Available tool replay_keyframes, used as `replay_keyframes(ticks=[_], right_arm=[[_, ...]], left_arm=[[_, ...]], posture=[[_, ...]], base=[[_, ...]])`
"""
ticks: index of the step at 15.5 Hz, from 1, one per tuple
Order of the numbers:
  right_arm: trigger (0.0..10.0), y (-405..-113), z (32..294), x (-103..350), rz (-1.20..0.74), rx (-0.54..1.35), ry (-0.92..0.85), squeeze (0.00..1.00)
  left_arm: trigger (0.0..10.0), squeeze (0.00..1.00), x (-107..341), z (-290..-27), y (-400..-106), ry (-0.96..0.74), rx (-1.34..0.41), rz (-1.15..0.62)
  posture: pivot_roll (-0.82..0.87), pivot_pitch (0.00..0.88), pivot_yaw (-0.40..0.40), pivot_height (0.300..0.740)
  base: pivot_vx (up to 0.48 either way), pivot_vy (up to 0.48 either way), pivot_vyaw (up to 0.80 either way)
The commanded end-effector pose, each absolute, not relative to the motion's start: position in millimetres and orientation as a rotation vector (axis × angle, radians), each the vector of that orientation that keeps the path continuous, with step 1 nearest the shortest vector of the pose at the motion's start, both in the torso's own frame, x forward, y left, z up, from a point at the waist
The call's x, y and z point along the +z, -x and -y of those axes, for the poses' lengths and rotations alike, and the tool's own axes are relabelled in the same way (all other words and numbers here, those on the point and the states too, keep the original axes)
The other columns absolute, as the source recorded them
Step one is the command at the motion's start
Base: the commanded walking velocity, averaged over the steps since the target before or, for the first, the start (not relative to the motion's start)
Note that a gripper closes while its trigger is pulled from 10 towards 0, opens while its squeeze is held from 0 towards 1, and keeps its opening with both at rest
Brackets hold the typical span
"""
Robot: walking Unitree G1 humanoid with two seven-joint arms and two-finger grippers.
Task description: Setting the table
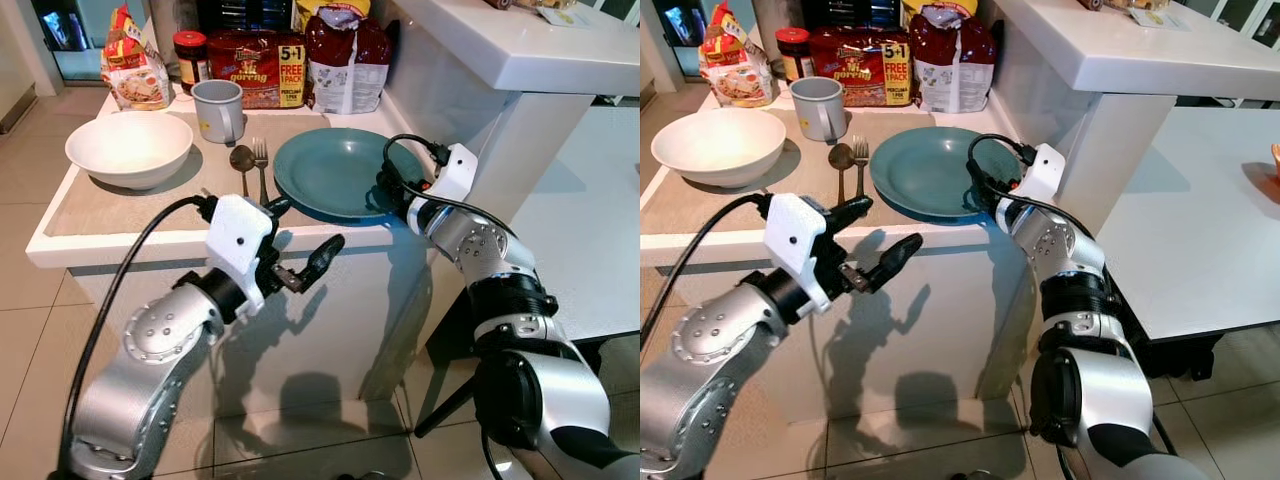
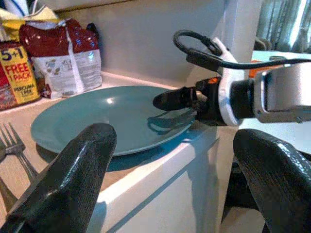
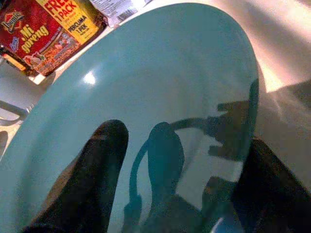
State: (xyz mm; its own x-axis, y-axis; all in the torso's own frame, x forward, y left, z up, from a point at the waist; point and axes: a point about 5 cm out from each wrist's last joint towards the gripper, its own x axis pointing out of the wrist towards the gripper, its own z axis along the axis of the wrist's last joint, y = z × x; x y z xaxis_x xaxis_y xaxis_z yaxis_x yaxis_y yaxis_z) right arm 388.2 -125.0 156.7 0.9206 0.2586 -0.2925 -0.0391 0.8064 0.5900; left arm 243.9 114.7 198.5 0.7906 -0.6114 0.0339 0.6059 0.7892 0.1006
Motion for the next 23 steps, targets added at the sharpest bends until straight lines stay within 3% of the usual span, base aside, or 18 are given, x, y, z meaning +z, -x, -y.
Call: replay_keyframes(ticks=[1, 15, 17, 21, 23], right_arm=[[0.0, -387, 127, 159, -0.358, 0.164, -0.623, 0.0], [0.0, -375, 131, 138, -0.391, 0.13, -0.696, 0.0], [0.0, -372, 132, 143, -0.372, 0.127, -0.711, 0.0], [0.0, -344, 135, 176, -0.285, 0.287, -0.712, 0.0], [0.0, -313, 141, 195, -0.236, 0.412, -0.726, 0.0]], left_arm=[[10.0, 0.0, 202, -115, -244, -0.071, -0.642, 0.075], [10.0, 0.0, 198, -123, -250, -0.075, -0.52, 0.066], [10.0, 0.0, 201, -125, -255, -0.066, -0.495, 0.078], [10.0, 0.0, 210, -150, -267, -0.034, -0.294, 0.12], [10.0, 0.0, 212, -168, -260, -0.085, -0.196, 0.119]], posture=[[0.06, 0.031, -0.075, 0.74], [0.05, 0.029, -0.065, 0.74], [0.03, 0.041, -0.025, 0.74], [0.01, 0.06, -0.046, 0.74], [0.05, 0.072, -0.071, 0.74]], base=[[0.0, 0.0, 0.0], [0.0, 0.0, 0.0], [0.0, 0.0, 0.0], [0.0, 0.0, 0.0], [0.0, 0.0, 0.0]])
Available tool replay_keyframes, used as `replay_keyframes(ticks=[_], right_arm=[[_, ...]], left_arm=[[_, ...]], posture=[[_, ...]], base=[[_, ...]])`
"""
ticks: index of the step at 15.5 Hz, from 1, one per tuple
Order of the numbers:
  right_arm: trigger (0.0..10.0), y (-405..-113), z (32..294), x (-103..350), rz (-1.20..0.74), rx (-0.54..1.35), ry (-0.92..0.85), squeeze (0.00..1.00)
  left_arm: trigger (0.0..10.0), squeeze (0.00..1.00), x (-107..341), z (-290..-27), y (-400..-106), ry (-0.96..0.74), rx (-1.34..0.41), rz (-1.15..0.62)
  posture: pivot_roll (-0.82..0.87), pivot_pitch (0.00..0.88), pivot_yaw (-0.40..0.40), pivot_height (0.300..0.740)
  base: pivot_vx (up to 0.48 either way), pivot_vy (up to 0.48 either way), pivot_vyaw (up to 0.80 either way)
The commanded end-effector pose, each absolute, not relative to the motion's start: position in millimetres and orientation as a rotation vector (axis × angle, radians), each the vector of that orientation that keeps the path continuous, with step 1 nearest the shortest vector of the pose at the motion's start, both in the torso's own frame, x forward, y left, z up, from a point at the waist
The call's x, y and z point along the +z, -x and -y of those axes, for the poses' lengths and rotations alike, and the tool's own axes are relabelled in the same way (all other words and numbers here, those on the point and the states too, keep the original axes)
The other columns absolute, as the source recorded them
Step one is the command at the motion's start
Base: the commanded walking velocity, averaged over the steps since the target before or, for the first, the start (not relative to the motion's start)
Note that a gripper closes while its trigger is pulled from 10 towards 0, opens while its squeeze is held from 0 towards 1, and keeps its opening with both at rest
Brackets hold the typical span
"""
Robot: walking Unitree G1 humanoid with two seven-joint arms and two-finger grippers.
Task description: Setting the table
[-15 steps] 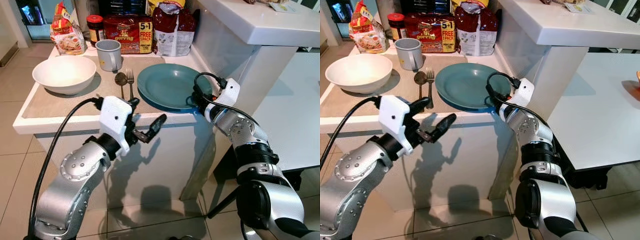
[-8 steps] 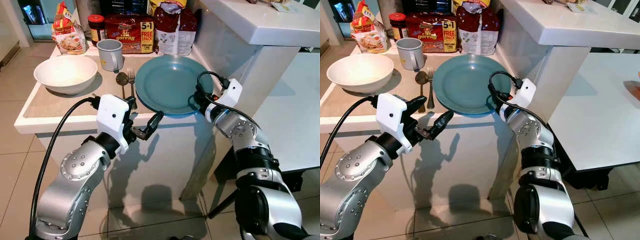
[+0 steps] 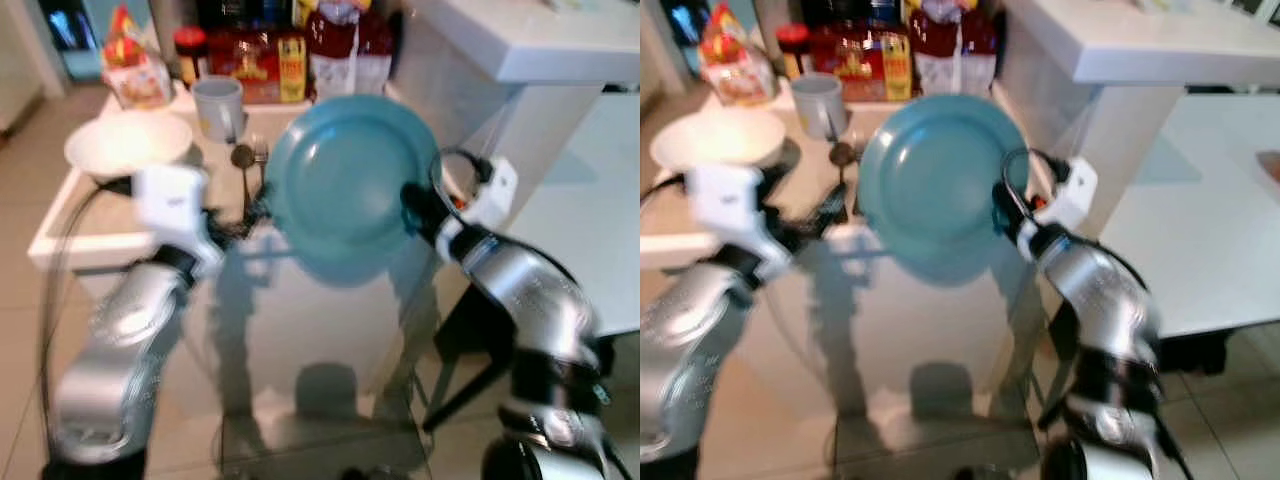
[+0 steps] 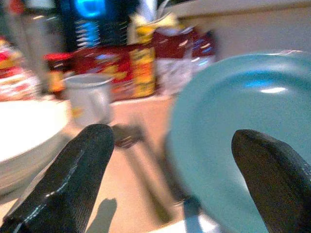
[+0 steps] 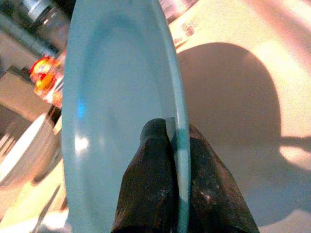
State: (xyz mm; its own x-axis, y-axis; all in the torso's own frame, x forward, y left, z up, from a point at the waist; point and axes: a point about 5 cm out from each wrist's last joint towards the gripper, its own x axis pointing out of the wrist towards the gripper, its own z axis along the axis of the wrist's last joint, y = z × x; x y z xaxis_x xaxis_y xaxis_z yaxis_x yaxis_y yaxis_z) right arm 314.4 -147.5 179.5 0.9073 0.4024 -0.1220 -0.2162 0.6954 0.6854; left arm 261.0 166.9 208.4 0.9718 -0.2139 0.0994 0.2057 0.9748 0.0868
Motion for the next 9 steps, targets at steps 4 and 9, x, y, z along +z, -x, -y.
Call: replay_keyframes(ticks=[4, 9], right_arm=[[10.0, -275, 151, 200, -0.188, 0.52, -0.565, 0.0], [10.0, -258, 167, 195, -0.103, 0.516, -0.433, 0.0]], left_arm=[[10.0, 0.0, 210, -157, -249, -0.132, -0.292, 0.101], [10.0, 0.0, 209, -152, -246, -0.175, -0.299, 0.114]], posture=[[0.04, 0.075, -0.055, 0.74], [0.03, 0.079, -0.065, 0.74]], base=[[-0.075, 0.0, 0.0], [0.0, 0.0, 0.0]])
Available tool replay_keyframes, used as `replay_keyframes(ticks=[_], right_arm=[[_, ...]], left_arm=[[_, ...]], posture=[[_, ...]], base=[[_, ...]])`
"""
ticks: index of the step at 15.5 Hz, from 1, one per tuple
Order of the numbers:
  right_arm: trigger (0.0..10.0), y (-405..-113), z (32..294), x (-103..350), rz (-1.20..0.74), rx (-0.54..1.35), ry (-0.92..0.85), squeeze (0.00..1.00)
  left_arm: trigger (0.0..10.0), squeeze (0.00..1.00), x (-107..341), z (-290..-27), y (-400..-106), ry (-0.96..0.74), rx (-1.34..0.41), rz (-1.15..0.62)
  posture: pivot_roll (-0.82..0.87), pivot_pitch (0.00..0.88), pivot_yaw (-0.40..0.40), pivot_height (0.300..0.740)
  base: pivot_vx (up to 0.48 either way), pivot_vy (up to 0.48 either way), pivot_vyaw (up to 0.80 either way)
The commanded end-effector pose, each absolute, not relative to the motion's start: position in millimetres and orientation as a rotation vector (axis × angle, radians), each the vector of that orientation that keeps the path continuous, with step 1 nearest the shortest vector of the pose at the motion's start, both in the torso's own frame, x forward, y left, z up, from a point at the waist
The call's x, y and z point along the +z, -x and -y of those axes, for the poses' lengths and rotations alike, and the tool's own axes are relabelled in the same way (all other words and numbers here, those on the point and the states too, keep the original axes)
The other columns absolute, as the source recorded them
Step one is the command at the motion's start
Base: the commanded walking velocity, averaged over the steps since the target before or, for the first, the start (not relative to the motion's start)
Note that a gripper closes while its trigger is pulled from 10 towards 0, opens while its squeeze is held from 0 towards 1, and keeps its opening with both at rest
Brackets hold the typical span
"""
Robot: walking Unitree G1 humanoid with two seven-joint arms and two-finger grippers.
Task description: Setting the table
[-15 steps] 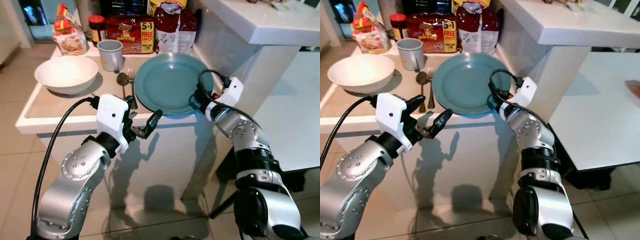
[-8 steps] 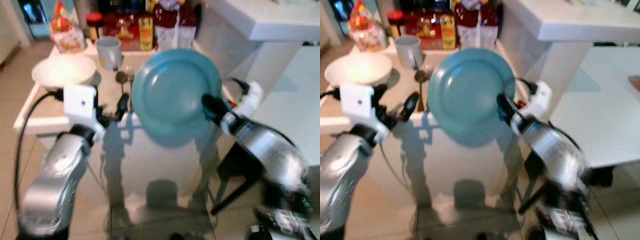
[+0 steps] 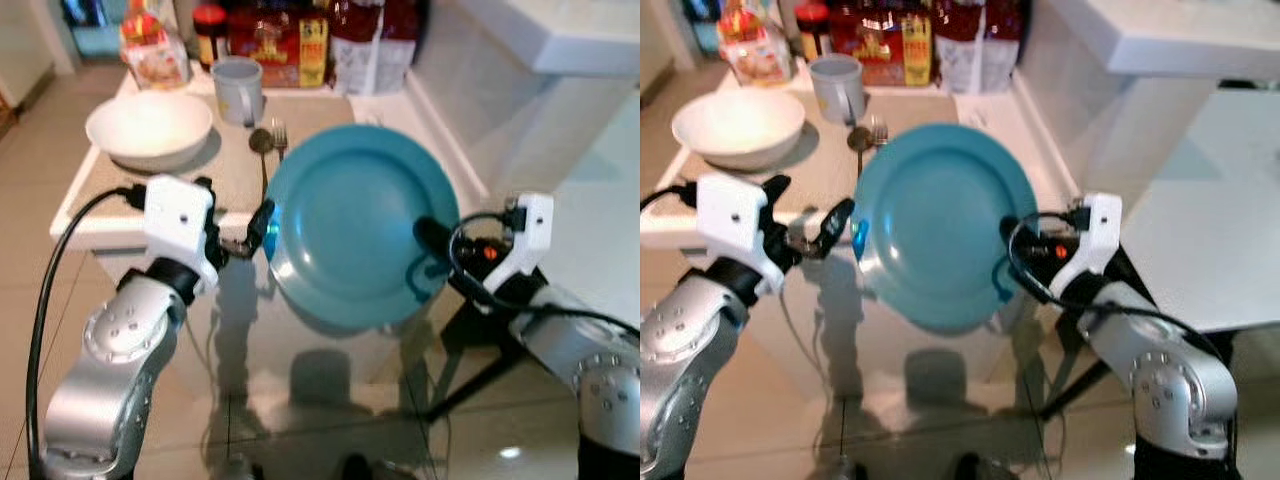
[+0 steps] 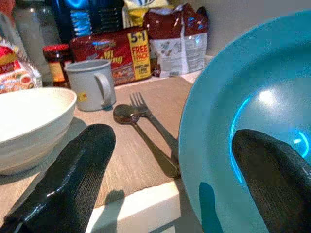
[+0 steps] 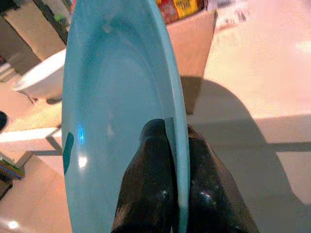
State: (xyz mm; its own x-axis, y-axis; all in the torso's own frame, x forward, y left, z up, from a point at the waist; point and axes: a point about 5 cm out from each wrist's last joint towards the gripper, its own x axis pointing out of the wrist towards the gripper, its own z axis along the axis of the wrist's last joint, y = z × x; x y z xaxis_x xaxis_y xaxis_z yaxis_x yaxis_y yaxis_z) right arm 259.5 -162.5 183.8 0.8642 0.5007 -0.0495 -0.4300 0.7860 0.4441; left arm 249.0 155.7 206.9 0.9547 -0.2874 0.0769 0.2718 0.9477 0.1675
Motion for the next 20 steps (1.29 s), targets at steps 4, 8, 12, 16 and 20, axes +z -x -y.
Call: replay_keyframes(ticks=[4, 8, 12, 16, 20], right_arm=[[10.0, -257, 159, 181, -0.068, 0.456, -0.427, 0.0], [10.0, -250, 154, 176, -0.073, 0.528, -0.37, 0.0], [10.0, -252, 165, 178, -0.061, 0.524, -0.322, 0.0], [10.0, -255, 181, 173, -0.097, 0.49, -0.326, 0.0], [10.0, -256, 188, 177, -0.104, 0.45, -0.403, 0.0]], left_arm=[[10.0, 0.0, 196, -149, -246, -0.136, -0.254, 0.082], [10.0, 0.0, 192, -148, -243, -0.157, -0.253, 0.077], [10.0, 0.0, 197, -147, -244, -0.171, -0.25, 0.104], [10.0, 0.0, 201, -147, -250, -0.185, -0.234, 0.12], [10.0, 0.0, 202, -144, -255, -0.186, -0.236, 0.119]], posture=[[0.02, 0.073, -0.071, 0.74], [0.01, 0.066, -0.07, 0.74], [0.01, 0.068, -0.071, 0.74], [0.0, 0.079, -0.057, 0.74], [-0.02, 0.085, -0.05, 0.74]], base=[[0.0, -0.426, 0.0], [0.0, -0.48, 0.33], [0.0, -0.48, 0.8], [0.0, -0.48, 0.13], [0.0, -0.48, 0.0]])
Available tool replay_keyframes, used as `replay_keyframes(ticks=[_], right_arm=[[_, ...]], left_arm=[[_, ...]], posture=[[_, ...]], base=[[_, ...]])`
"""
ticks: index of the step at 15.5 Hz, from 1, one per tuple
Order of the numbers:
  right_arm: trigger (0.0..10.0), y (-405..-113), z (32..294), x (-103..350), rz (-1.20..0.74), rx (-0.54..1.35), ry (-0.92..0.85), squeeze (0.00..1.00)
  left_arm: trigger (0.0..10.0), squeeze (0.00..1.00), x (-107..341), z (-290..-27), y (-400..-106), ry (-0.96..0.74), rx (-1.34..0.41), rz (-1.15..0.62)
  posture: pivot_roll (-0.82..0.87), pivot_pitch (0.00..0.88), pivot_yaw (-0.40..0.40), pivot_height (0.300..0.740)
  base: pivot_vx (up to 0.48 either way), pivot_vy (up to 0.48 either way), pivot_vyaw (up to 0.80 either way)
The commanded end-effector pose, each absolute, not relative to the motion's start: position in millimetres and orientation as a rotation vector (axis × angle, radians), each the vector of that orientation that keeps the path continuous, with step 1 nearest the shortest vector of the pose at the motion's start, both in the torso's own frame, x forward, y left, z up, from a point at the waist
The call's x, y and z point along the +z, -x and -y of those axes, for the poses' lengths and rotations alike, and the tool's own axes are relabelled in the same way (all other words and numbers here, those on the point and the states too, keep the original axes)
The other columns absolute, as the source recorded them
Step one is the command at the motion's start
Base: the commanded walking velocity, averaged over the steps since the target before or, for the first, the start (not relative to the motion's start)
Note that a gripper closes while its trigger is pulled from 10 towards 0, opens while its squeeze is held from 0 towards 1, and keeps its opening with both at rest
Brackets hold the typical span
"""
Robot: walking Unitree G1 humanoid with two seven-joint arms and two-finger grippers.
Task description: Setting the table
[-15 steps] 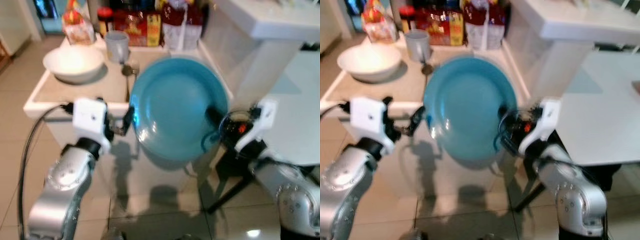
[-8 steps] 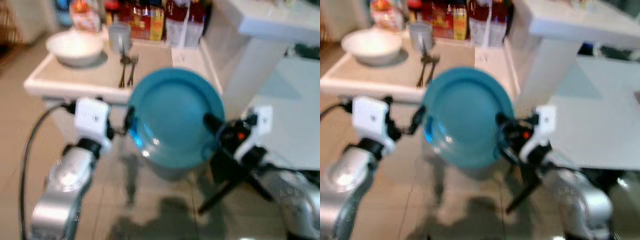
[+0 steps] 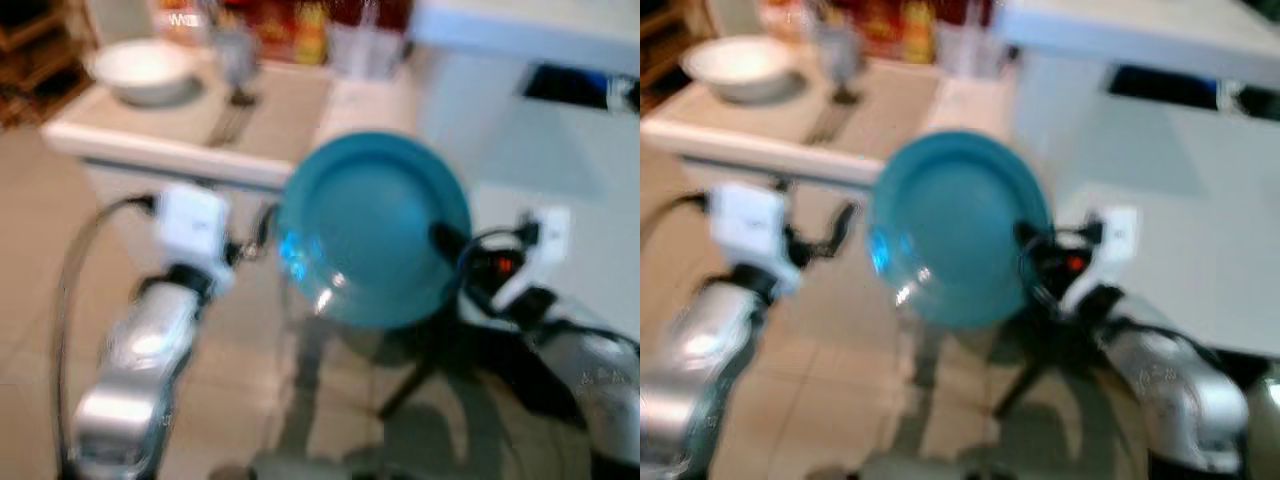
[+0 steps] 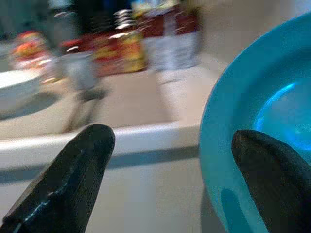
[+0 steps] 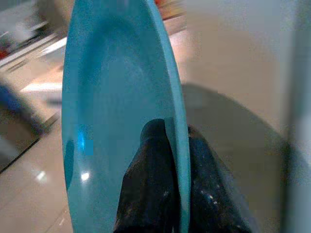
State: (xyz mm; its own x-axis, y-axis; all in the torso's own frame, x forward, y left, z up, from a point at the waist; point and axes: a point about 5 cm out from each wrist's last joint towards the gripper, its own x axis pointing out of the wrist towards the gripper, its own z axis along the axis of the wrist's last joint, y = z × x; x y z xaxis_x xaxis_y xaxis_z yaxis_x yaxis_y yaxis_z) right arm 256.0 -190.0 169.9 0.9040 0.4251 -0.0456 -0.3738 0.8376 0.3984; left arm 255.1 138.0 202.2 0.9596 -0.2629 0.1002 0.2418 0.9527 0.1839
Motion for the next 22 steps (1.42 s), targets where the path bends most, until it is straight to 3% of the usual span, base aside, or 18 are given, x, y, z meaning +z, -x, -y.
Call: replay_keyframes(ticks=[1, 9, 11, 13, 15, 22], right_arm=[[10.0, -258, 192, 175, -0.114, 0.411, -0.461, 0.0], [10.0, -264, 215, 167, -0.203, 0.281, -0.598, 0.0], [10.0, -288, 228, 167, -0.139, 0.077, -0.701, 0.0], [10.0, -311, 231, 157, -0.191, -0.059, -0.846, 0.0], [10.0, -328, 221, 150, -0.207, -0.04, -0.904, 0.0], [10.0, -369, 216, 130, -0.278, -0.135, -1.054, 0.0]], left_arm=[[10.0, 0.0, 203, -143, -257, -0.186, -0.222, 0.131], [10.0, 0.0, 203, -140, -259, -0.178, -0.215, 0.131], [10.0, 0.0, 200, -129, -259, -0.126, -0.317, 0.103], [10.0, 0.0, 197, -111, -254, -0.14, -0.499, 0.087], [10.0, 0.0, 192, -100, -249, -0.157, -0.612, 0.066], [10.0, 0.0, 196, -85, -254, -0.035, -0.731, 0.023]], posture=[[-0.02, 0.085, -0.05, 0.74], [-0.02, 0.093, -0.048, 0.74], [-0.02, 0.089, -0.033, 0.74], [-0.02, 0.085, -0.032, 0.74], [-0.01, 0.082, -0.027, 0.74], [0.01, 0.079, -0.029, 0.74]], base=[[0.0, -0.48, 0.0], [0.0, -0.48, 0.0], [0.0, 0.0, 0.0], [0.0, 0.0, 0.0], [0.0, 0.0, 0.0], [0.0, 0.0, 0.0]])
